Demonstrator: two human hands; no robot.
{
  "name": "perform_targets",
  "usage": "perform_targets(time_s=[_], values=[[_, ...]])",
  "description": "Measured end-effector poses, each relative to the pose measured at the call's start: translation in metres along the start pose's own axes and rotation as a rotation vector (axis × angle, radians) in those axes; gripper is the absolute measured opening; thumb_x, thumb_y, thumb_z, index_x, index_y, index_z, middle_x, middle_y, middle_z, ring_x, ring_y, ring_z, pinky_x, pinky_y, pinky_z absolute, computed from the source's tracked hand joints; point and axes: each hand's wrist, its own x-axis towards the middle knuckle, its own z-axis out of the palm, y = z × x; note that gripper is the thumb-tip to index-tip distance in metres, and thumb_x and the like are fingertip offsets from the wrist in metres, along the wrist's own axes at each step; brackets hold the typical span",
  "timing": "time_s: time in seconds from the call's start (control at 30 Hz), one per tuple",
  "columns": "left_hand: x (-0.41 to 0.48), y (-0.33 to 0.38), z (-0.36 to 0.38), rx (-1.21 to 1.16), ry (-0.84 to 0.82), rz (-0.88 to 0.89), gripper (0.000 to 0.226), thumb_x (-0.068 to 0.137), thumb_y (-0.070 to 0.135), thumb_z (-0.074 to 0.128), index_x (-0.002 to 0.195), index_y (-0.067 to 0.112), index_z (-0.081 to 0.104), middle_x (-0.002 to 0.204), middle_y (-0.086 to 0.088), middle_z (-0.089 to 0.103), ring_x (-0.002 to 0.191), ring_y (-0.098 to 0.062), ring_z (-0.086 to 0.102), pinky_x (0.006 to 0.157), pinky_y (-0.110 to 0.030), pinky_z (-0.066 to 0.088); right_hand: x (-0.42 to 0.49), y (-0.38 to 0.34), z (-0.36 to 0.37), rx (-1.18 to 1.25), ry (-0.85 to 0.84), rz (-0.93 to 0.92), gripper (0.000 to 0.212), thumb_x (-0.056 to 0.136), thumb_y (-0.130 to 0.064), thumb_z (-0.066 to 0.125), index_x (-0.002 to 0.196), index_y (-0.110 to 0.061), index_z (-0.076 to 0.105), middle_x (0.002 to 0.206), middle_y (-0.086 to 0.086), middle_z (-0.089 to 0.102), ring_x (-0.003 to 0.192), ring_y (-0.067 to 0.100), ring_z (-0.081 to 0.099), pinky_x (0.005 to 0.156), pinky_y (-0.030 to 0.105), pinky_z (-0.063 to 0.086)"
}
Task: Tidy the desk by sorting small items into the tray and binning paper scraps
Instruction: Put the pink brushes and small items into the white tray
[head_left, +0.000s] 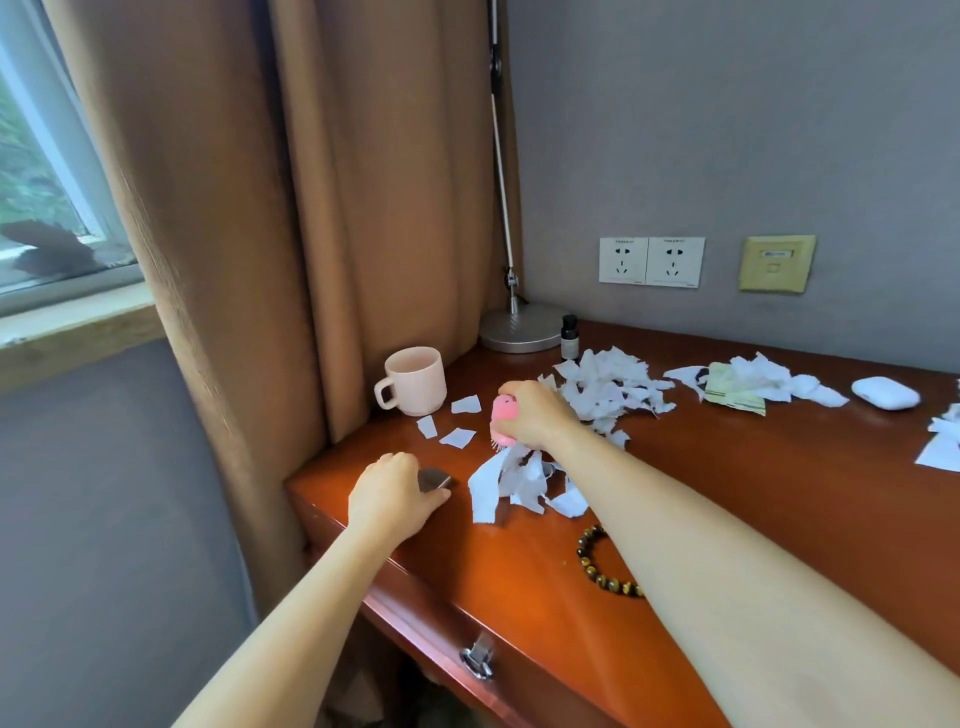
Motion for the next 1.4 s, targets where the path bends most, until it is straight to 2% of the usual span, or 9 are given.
perform_targets(time_s=[0.13,0.4,0.5,0.6,0.7,0.9,1.13,1.27,1.4], values=[[0.003,0.003,-0.004,-0.025,-0.056,-0.029,0.036,0.083,0.049,0.063,0.091,0.014,0.062,0.082,0.000,0.059,0.071,-0.015,0.059,0.049,-0.017,0.039,-0.001,0.009,-0.004,0.053,0.028,-0.012,0.042,0.090,-0.021,0.059,0.130,-0.017,0.050,0.129,0.009,0.056,0.114,0.026,0.055,0.086,0.033,0.049],[0.005,0.012,-0.018,-0.604,-0.137,-0.198,0.039,0.084,0.044,0.065,0.070,0.008,0.068,0.066,-0.004,0.062,0.061,-0.013,0.058,0.059,-0.024,0.046,-0.013,0.030,-0.031,0.300,0.184,-0.048,0.040,0.090,-0.019,0.059,0.128,-0.017,0.047,0.130,0.008,0.052,0.118,0.024,0.052,0.086,0.031,0.046],[-0.006,0.030,-0.038,-0.982,-0.250,-0.301,0.034,0.085,0.037,0.065,0.087,0.004,0.065,0.089,-0.010,0.063,0.070,-0.015,0.062,0.055,-0.017,0.053,-0.025,0.033,-0.051,0.321,0.214,-0.106,0.045,0.091,-0.015,0.057,0.134,-0.022,0.043,0.137,0.007,0.047,0.124,0.026,0.048,0.088,0.033,0.048],[-0.018,0.051,-0.057,-1.388,-0.441,-0.345,0.033,0.087,0.028,0.064,0.108,0.004,0.054,0.114,-0.015,0.056,0.093,-0.020,0.062,0.075,-0.027,0.055,-0.042,0.038,-0.073,0.300,0.203,-0.140,0.052,0.095,-0.014,0.051,0.143,-0.028,0.035,0.145,0.008,0.038,0.131,0.027,0.041,0.101,0.041,0.043],[-0.028,0.078,-0.066,-1.539,-0.562,-0.361,0.036,0.090,0.024,0.060,0.117,0.008,0.043,0.112,-0.015,0.054,0.096,-0.023,0.060,0.076,-0.030,0.053,-0.065,0.049,-0.097,0.268,0.225,-0.146,0.049,0.097,-0.016,0.047,0.143,-0.029,0.037,0.144,0.010,0.038,0.131,0.028,0.041,0.103,0.038,0.040],[-0.053,0.148,-0.067,-1.654,-0.759,-0.252,0.040,0.099,0.024,0.046,0.135,0.013,0.034,0.117,-0.019,0.053,0.098,-0.023,0.061,0.069,-0.028,0.056,-0.115,0.088,-0.146,0.203,0.336,-0.088,0.041,0.095,-0.017,0.049,0.135,-0.026,0.047,0.133,0.010,0.046,0.120,0.027,0.048,0.081,0.025,0.041],[-0.088,0.251,-0.059,-1.585,-0.832,-0.067,0.020,0.100,0.017,0.043,0.111,0.001,0.048,0.101,-0.020,0.066,0.088,-0.022,0.068,0.072,-0.029,0.059,-0.192,0.165,-0.218,0.157,0.485,0.086,0.024,0.089,-0.017,0.056,0.113,-0.017,0.059,0.105,0.004,0.058,0.091,0.019,0.052,0.061,0.022,0.040],[-0.110,0.312,-0.048,-1.441,-0.861,0.117,0.021,0.101,0.019,0.041,0.103,0.006,0.057,0.091,-0.010,0.070,0.078,-0.015,0.068,0.066,-0.025,0.057,-0.238,0.215,-0.257,0.183,0.618,0.242,0.016,0.086,-0.023,0.062,0.099,-0.013,0.061,0.089,0.004,0.065,0.082,0.025,0.061,0.068,0.031,0.051],[-0.134,0.373,-0.034,-1.356,-0.796,0.194,0.014,0.097,0.015,0.049,0.086,0.012,0.058,0.090,-0.010,0.064,0.082,-0.019,0.062,0.068,-0.029,0.055,-0.283,0.265,-0.290,0.262,0.719,0.404,0.023,0.080,-0.026,0.072,0.092,-0.012,0.059,0.086,0.006,0.062,0.067,0.022,0.063,0.058,0.031,0.056]])
